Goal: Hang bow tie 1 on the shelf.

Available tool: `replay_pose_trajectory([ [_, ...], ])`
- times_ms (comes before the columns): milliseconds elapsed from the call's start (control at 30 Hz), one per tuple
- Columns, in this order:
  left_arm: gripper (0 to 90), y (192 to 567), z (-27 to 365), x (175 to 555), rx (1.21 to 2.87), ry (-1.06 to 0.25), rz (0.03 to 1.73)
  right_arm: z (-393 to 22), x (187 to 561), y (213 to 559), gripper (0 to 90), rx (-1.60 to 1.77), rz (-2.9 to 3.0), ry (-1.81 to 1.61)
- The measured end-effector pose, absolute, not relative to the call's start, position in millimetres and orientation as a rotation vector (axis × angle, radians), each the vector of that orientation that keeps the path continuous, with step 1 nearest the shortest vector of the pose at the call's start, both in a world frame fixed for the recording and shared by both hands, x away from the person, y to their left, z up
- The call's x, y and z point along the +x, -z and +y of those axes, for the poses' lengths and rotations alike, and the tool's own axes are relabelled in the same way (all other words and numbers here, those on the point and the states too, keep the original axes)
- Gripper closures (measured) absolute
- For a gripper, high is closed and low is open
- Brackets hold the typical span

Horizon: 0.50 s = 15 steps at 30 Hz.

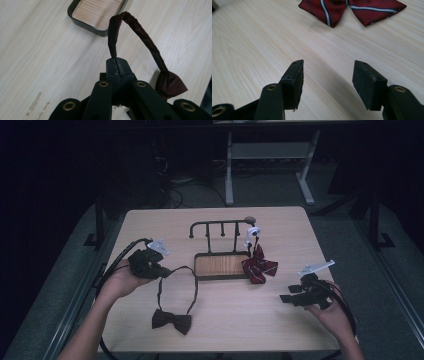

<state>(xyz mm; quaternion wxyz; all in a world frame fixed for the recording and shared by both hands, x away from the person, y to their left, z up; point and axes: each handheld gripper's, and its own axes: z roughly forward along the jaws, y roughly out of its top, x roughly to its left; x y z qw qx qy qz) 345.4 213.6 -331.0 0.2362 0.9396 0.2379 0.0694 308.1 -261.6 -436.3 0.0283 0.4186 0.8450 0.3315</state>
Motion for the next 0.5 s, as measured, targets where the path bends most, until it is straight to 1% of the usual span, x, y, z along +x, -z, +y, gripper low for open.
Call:
replay_pose_trajectory([
  [300, 89.8, 312.2, 210.3, 340.4, 2.592, -0.215, 0.598, -260.5, 307.6, 435.9, 42.1, 1.302, 2.604, -1.022],
  [500, 89.8, 303.3, 208.8, 339.8, 2.582, -0.225, 0.597, -260.6, 307.7, 436.1, 42.1, 1.3, 2.603, -1.022],
])
